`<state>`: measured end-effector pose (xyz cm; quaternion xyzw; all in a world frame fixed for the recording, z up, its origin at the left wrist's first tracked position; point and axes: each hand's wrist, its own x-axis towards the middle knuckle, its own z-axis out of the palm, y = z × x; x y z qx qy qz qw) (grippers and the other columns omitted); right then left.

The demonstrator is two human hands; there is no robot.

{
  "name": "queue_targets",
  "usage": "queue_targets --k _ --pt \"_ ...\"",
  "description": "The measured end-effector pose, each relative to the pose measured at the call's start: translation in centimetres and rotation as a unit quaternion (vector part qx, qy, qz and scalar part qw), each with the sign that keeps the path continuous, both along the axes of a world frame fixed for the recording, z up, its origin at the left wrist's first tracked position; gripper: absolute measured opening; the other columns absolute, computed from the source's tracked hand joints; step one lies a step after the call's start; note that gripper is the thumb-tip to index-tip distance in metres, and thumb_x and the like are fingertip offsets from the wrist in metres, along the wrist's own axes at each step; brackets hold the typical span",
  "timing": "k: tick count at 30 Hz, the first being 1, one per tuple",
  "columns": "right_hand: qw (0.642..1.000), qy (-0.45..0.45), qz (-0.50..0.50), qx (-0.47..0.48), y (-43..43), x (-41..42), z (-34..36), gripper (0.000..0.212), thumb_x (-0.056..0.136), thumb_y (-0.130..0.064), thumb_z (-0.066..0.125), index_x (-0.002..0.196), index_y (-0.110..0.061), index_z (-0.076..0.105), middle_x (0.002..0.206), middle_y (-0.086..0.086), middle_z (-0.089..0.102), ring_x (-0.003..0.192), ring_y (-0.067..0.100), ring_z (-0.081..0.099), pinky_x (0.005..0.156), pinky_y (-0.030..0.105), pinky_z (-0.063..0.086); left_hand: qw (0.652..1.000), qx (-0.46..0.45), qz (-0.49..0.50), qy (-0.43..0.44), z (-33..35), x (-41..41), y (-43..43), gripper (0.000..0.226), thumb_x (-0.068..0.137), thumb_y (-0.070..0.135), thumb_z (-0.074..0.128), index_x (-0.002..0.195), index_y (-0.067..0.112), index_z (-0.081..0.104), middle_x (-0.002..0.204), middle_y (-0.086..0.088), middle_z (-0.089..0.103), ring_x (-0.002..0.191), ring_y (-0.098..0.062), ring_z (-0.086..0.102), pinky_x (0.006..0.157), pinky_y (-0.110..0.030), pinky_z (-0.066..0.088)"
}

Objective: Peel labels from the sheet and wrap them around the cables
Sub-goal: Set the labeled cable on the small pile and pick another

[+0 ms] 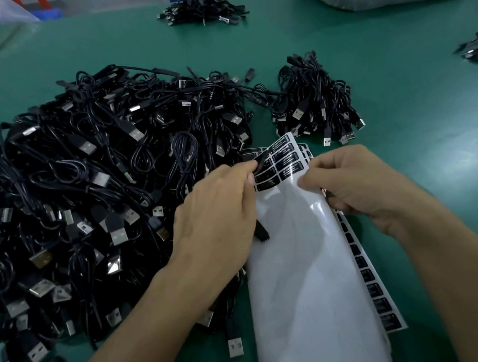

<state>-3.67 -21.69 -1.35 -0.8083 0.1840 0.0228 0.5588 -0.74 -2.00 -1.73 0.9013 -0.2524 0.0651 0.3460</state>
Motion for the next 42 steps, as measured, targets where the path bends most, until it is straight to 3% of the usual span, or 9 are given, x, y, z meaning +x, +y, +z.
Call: queue_targets --k 3,6,15,19,24,26,34,38,42 --pt "1.0 -0.026 0.015 0.007 0.3 0.0 -0.4 0.011 0.084 -0.016 0.073 0.082 -0.006 0.072 0.063 0.006 0.055 0.046 0.018 0.04 0.043 0.022 0.037 0.998 -0.053 0.003 0.034 0.1 0.4 0.1 0.033 0.105 0.024 0.04 0.13 0.029 0.061 0.086 0.014 0.067 0.08 -0.009 0.065 0.074 -0.044 0.056" --pt "0.997 -0.054 0.008 -0.049 0.7 0.0 -0.6 0.013 0.082 -0.019 0.072 0.087 -0.007 0.074 0.085 0.023 0.072 0.065 0.04 0.057 0.066 0.045 0.054 0.985 -0.139 0.004 0.106 0.3 1.2 0.3 0.035 0.104 0.014 0.042 0.129 0.028 0.061 0.081 0.019 0.067 0.067 -0.002 0.066 0.06 -0.017 0.052" --pt "0.996 -0.026 0.058 0.054 -0.4 -0.3 0.9 0.023 0.06 -0.023 0.065 0.073 -0.003 0.066 0.066 0.006 0.056 0.054 0.014 0.049 0.054 0.023 0.039 0.908 -0.351 0.005 0.23 1.9 2.0 0.6 0.04 0.089 0.001 0.04 0.109 0.027 0.064 0.064 0.012 0.055 0.048 -0.002 0.046 0.042 -0.02 0.039" --pt "0.99 -0.001 0.128 0.061 -0.4 -0.5 1.0 0.03 0.07 -0.017 0.07 0.091 0.005 0.068 0.081 0.018 0.07 0.068 0.021 0.059 0.062 0.031 0.044 0.931 -0.312 -0.015 0.19 1.7 1.7 0.6 0.008 0.083 0.016 0.055 0.081 0.023 0.056 0.061 0.016 0.052 0.051 0.0 0.042 0.05 -0.016 0.041" --pt "0.992 -0.006 0.126 0.028 -0.5 -0.6 1.0 0.014 0.081 -0.001 0.075 0.091 -0.01 0.079 0.089 0.008 0.079 0.08 0.022 0.075 0.078 0.033 0.061 0.983 -0.15 -0.049 0.098 1.4 1.7 -0.7 0.047 0.072 0.025 0.083 0.077 0.029 0.036 0.111 0.017 0.069 0.069 0.012 0.059 0.061 -0.02 0.047" --pt "0.991 -0.018 0.13 0.017 -0.5 -0.7 0.9 0.019 0.081 0.002 0.076 0.09 -0.013 0.08 0.089 0.006 0.079 0.086 0.023 0.076 0.083 0.033 0.061 0.992 -0.069 -0.061 0.088 1.8 2.1 -1.4 0.048 0.072 0.027 0.083 0.079 0.031 0.036 0.112 0.013 0.067 0.095 -0.001 0.065 0.077 -0.037 0.054" --pt "0.992 -0.018 0.125 0.027 -1.1 -0.6 0.6 0.023 0.08 0.002 0.078 0.092 -0.018 0.074 0.091 0.007 0.079 0.088 0.022 0.076 0.088 0.034 0.057 0.981 0.061 -0.107 0.152 2.4 3.9 -2.3 0.049 0.078 0.031 0.081 0.114 0.031 0.047 0.092 0.019 0.051 0.097 -0.016 0.057 0.086 -0.044 0.05" --pt "0.997 -0.017 0.08 0.0 -0.7 -0.6 0.4 0.027 0.075 -0.007 0.084 0.094 -0.019 0.07 0.082 0.004 0.078 0.077 0.019 0.074 0.079 0.036 0.055 0.972 0.099 -0.131 0.165 2.2 4.8 -2.6 0.027 0.082 0.029 0.078 0.097 0.03 0.056 0.092 0.008 0.061 0.09 -0.019 0.061 0.082 -0.042 0.051" --pt "0.983 -0.02 0.006 -0.185 0.1 -0.6 0.2 0.04 0.066 -0.031 0.091 0.088 -0.027 0.058 0.073 -0.004 0.067 0.061 0.007 0.059 0.053 0.022 0.041 0.969 0.124 -0.131 0.17 1.9 5.1 -3.1 0.018 0.087 0.029 0.073 0.099 0.03 0.059 0.1 -0.001 0.065 0.096 -0.026 0.064 0.089 -0.049 0.052"
